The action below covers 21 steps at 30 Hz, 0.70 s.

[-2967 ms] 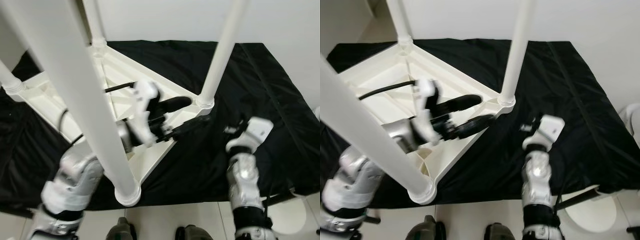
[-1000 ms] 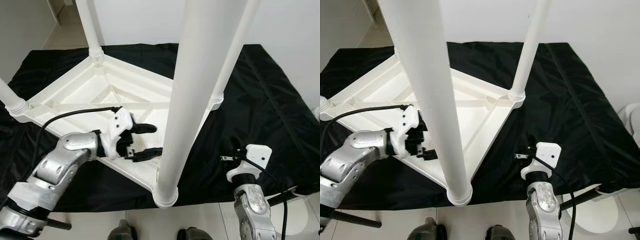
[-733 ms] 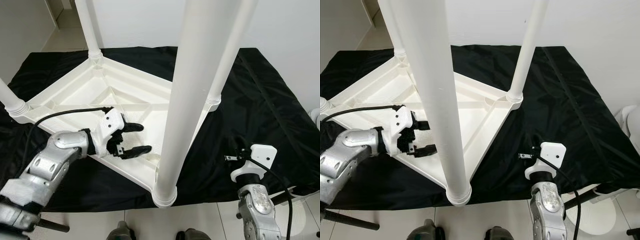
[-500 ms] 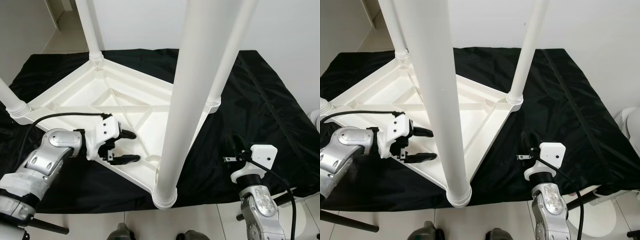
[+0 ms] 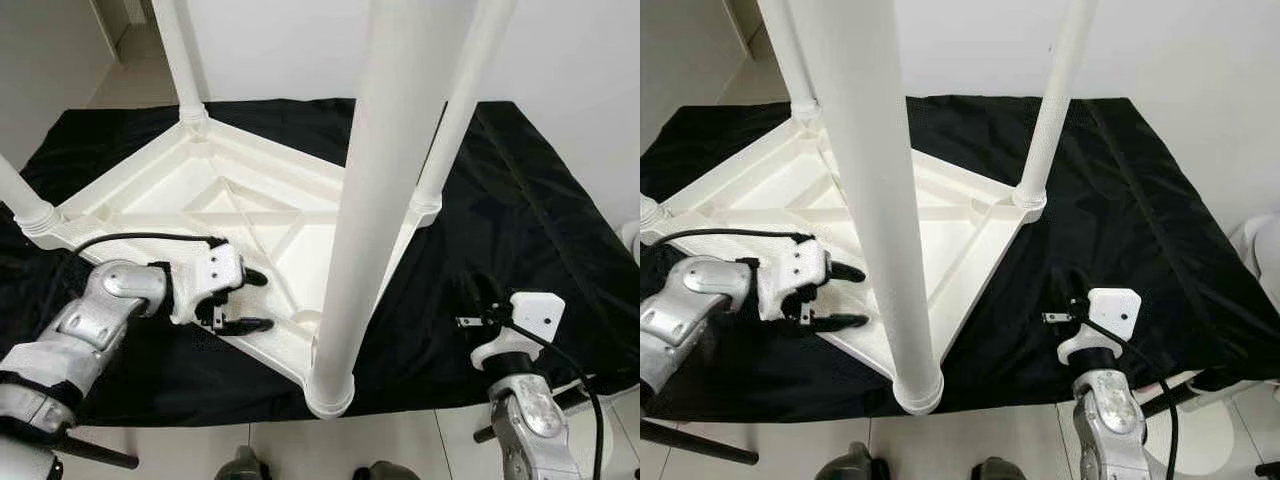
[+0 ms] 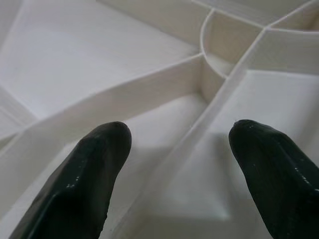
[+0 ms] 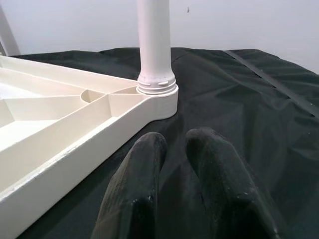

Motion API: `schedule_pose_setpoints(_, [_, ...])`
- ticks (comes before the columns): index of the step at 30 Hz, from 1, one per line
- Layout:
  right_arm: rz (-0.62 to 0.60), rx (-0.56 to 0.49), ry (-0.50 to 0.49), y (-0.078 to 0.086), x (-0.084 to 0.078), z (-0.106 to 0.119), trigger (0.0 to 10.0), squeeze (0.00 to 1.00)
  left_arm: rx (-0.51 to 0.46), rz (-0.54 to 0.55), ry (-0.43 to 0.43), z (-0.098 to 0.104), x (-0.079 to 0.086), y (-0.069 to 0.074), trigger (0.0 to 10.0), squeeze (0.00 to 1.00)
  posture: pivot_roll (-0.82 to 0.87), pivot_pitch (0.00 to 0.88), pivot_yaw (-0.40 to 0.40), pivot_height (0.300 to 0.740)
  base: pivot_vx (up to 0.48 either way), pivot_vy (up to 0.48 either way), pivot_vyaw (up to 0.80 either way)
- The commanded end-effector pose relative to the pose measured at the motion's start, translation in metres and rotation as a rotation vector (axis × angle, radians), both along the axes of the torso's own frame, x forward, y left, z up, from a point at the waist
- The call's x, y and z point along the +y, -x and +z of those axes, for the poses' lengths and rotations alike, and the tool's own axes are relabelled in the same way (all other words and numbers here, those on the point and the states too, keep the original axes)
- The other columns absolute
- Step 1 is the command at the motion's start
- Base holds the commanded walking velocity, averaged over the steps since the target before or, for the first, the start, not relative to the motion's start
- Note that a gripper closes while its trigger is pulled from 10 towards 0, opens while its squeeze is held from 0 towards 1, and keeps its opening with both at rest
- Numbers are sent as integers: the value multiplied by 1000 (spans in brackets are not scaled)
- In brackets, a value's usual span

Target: Building children table

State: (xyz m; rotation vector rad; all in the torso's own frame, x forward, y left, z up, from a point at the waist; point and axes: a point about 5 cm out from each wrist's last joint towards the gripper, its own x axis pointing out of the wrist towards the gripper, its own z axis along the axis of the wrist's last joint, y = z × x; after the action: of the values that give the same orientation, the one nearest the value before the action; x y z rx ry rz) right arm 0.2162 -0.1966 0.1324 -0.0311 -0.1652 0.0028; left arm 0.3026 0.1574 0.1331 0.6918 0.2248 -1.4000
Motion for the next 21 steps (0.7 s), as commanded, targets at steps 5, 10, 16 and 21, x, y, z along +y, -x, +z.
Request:
schedule_pose_setpoints(5, [-6,6,0,2,-3,3,10000,0,-20,21,-78,-12,-2,-10,10000,0,-21,40,43,740,0,0,0])
schedule_pose_setpoints(10, [-11,5,5,2,-4,3,10000,0,-2,54,-79,-13,-5,-15,10000,0,-25,38,44,740,0,0,0])
schedule_pose_setpoints(16, [-16,8,10,2,-5,3,10000,0,15,72,-83,-13,-5,-19,1569,0,-20,36,42,740,0,0,0])
schedule_pose_setpoints(21, [-17,11,16,2,-6,2,10000,0,4,90,-78,-13,-4,-23,0,0,-13,35,40,740,0,0,0])
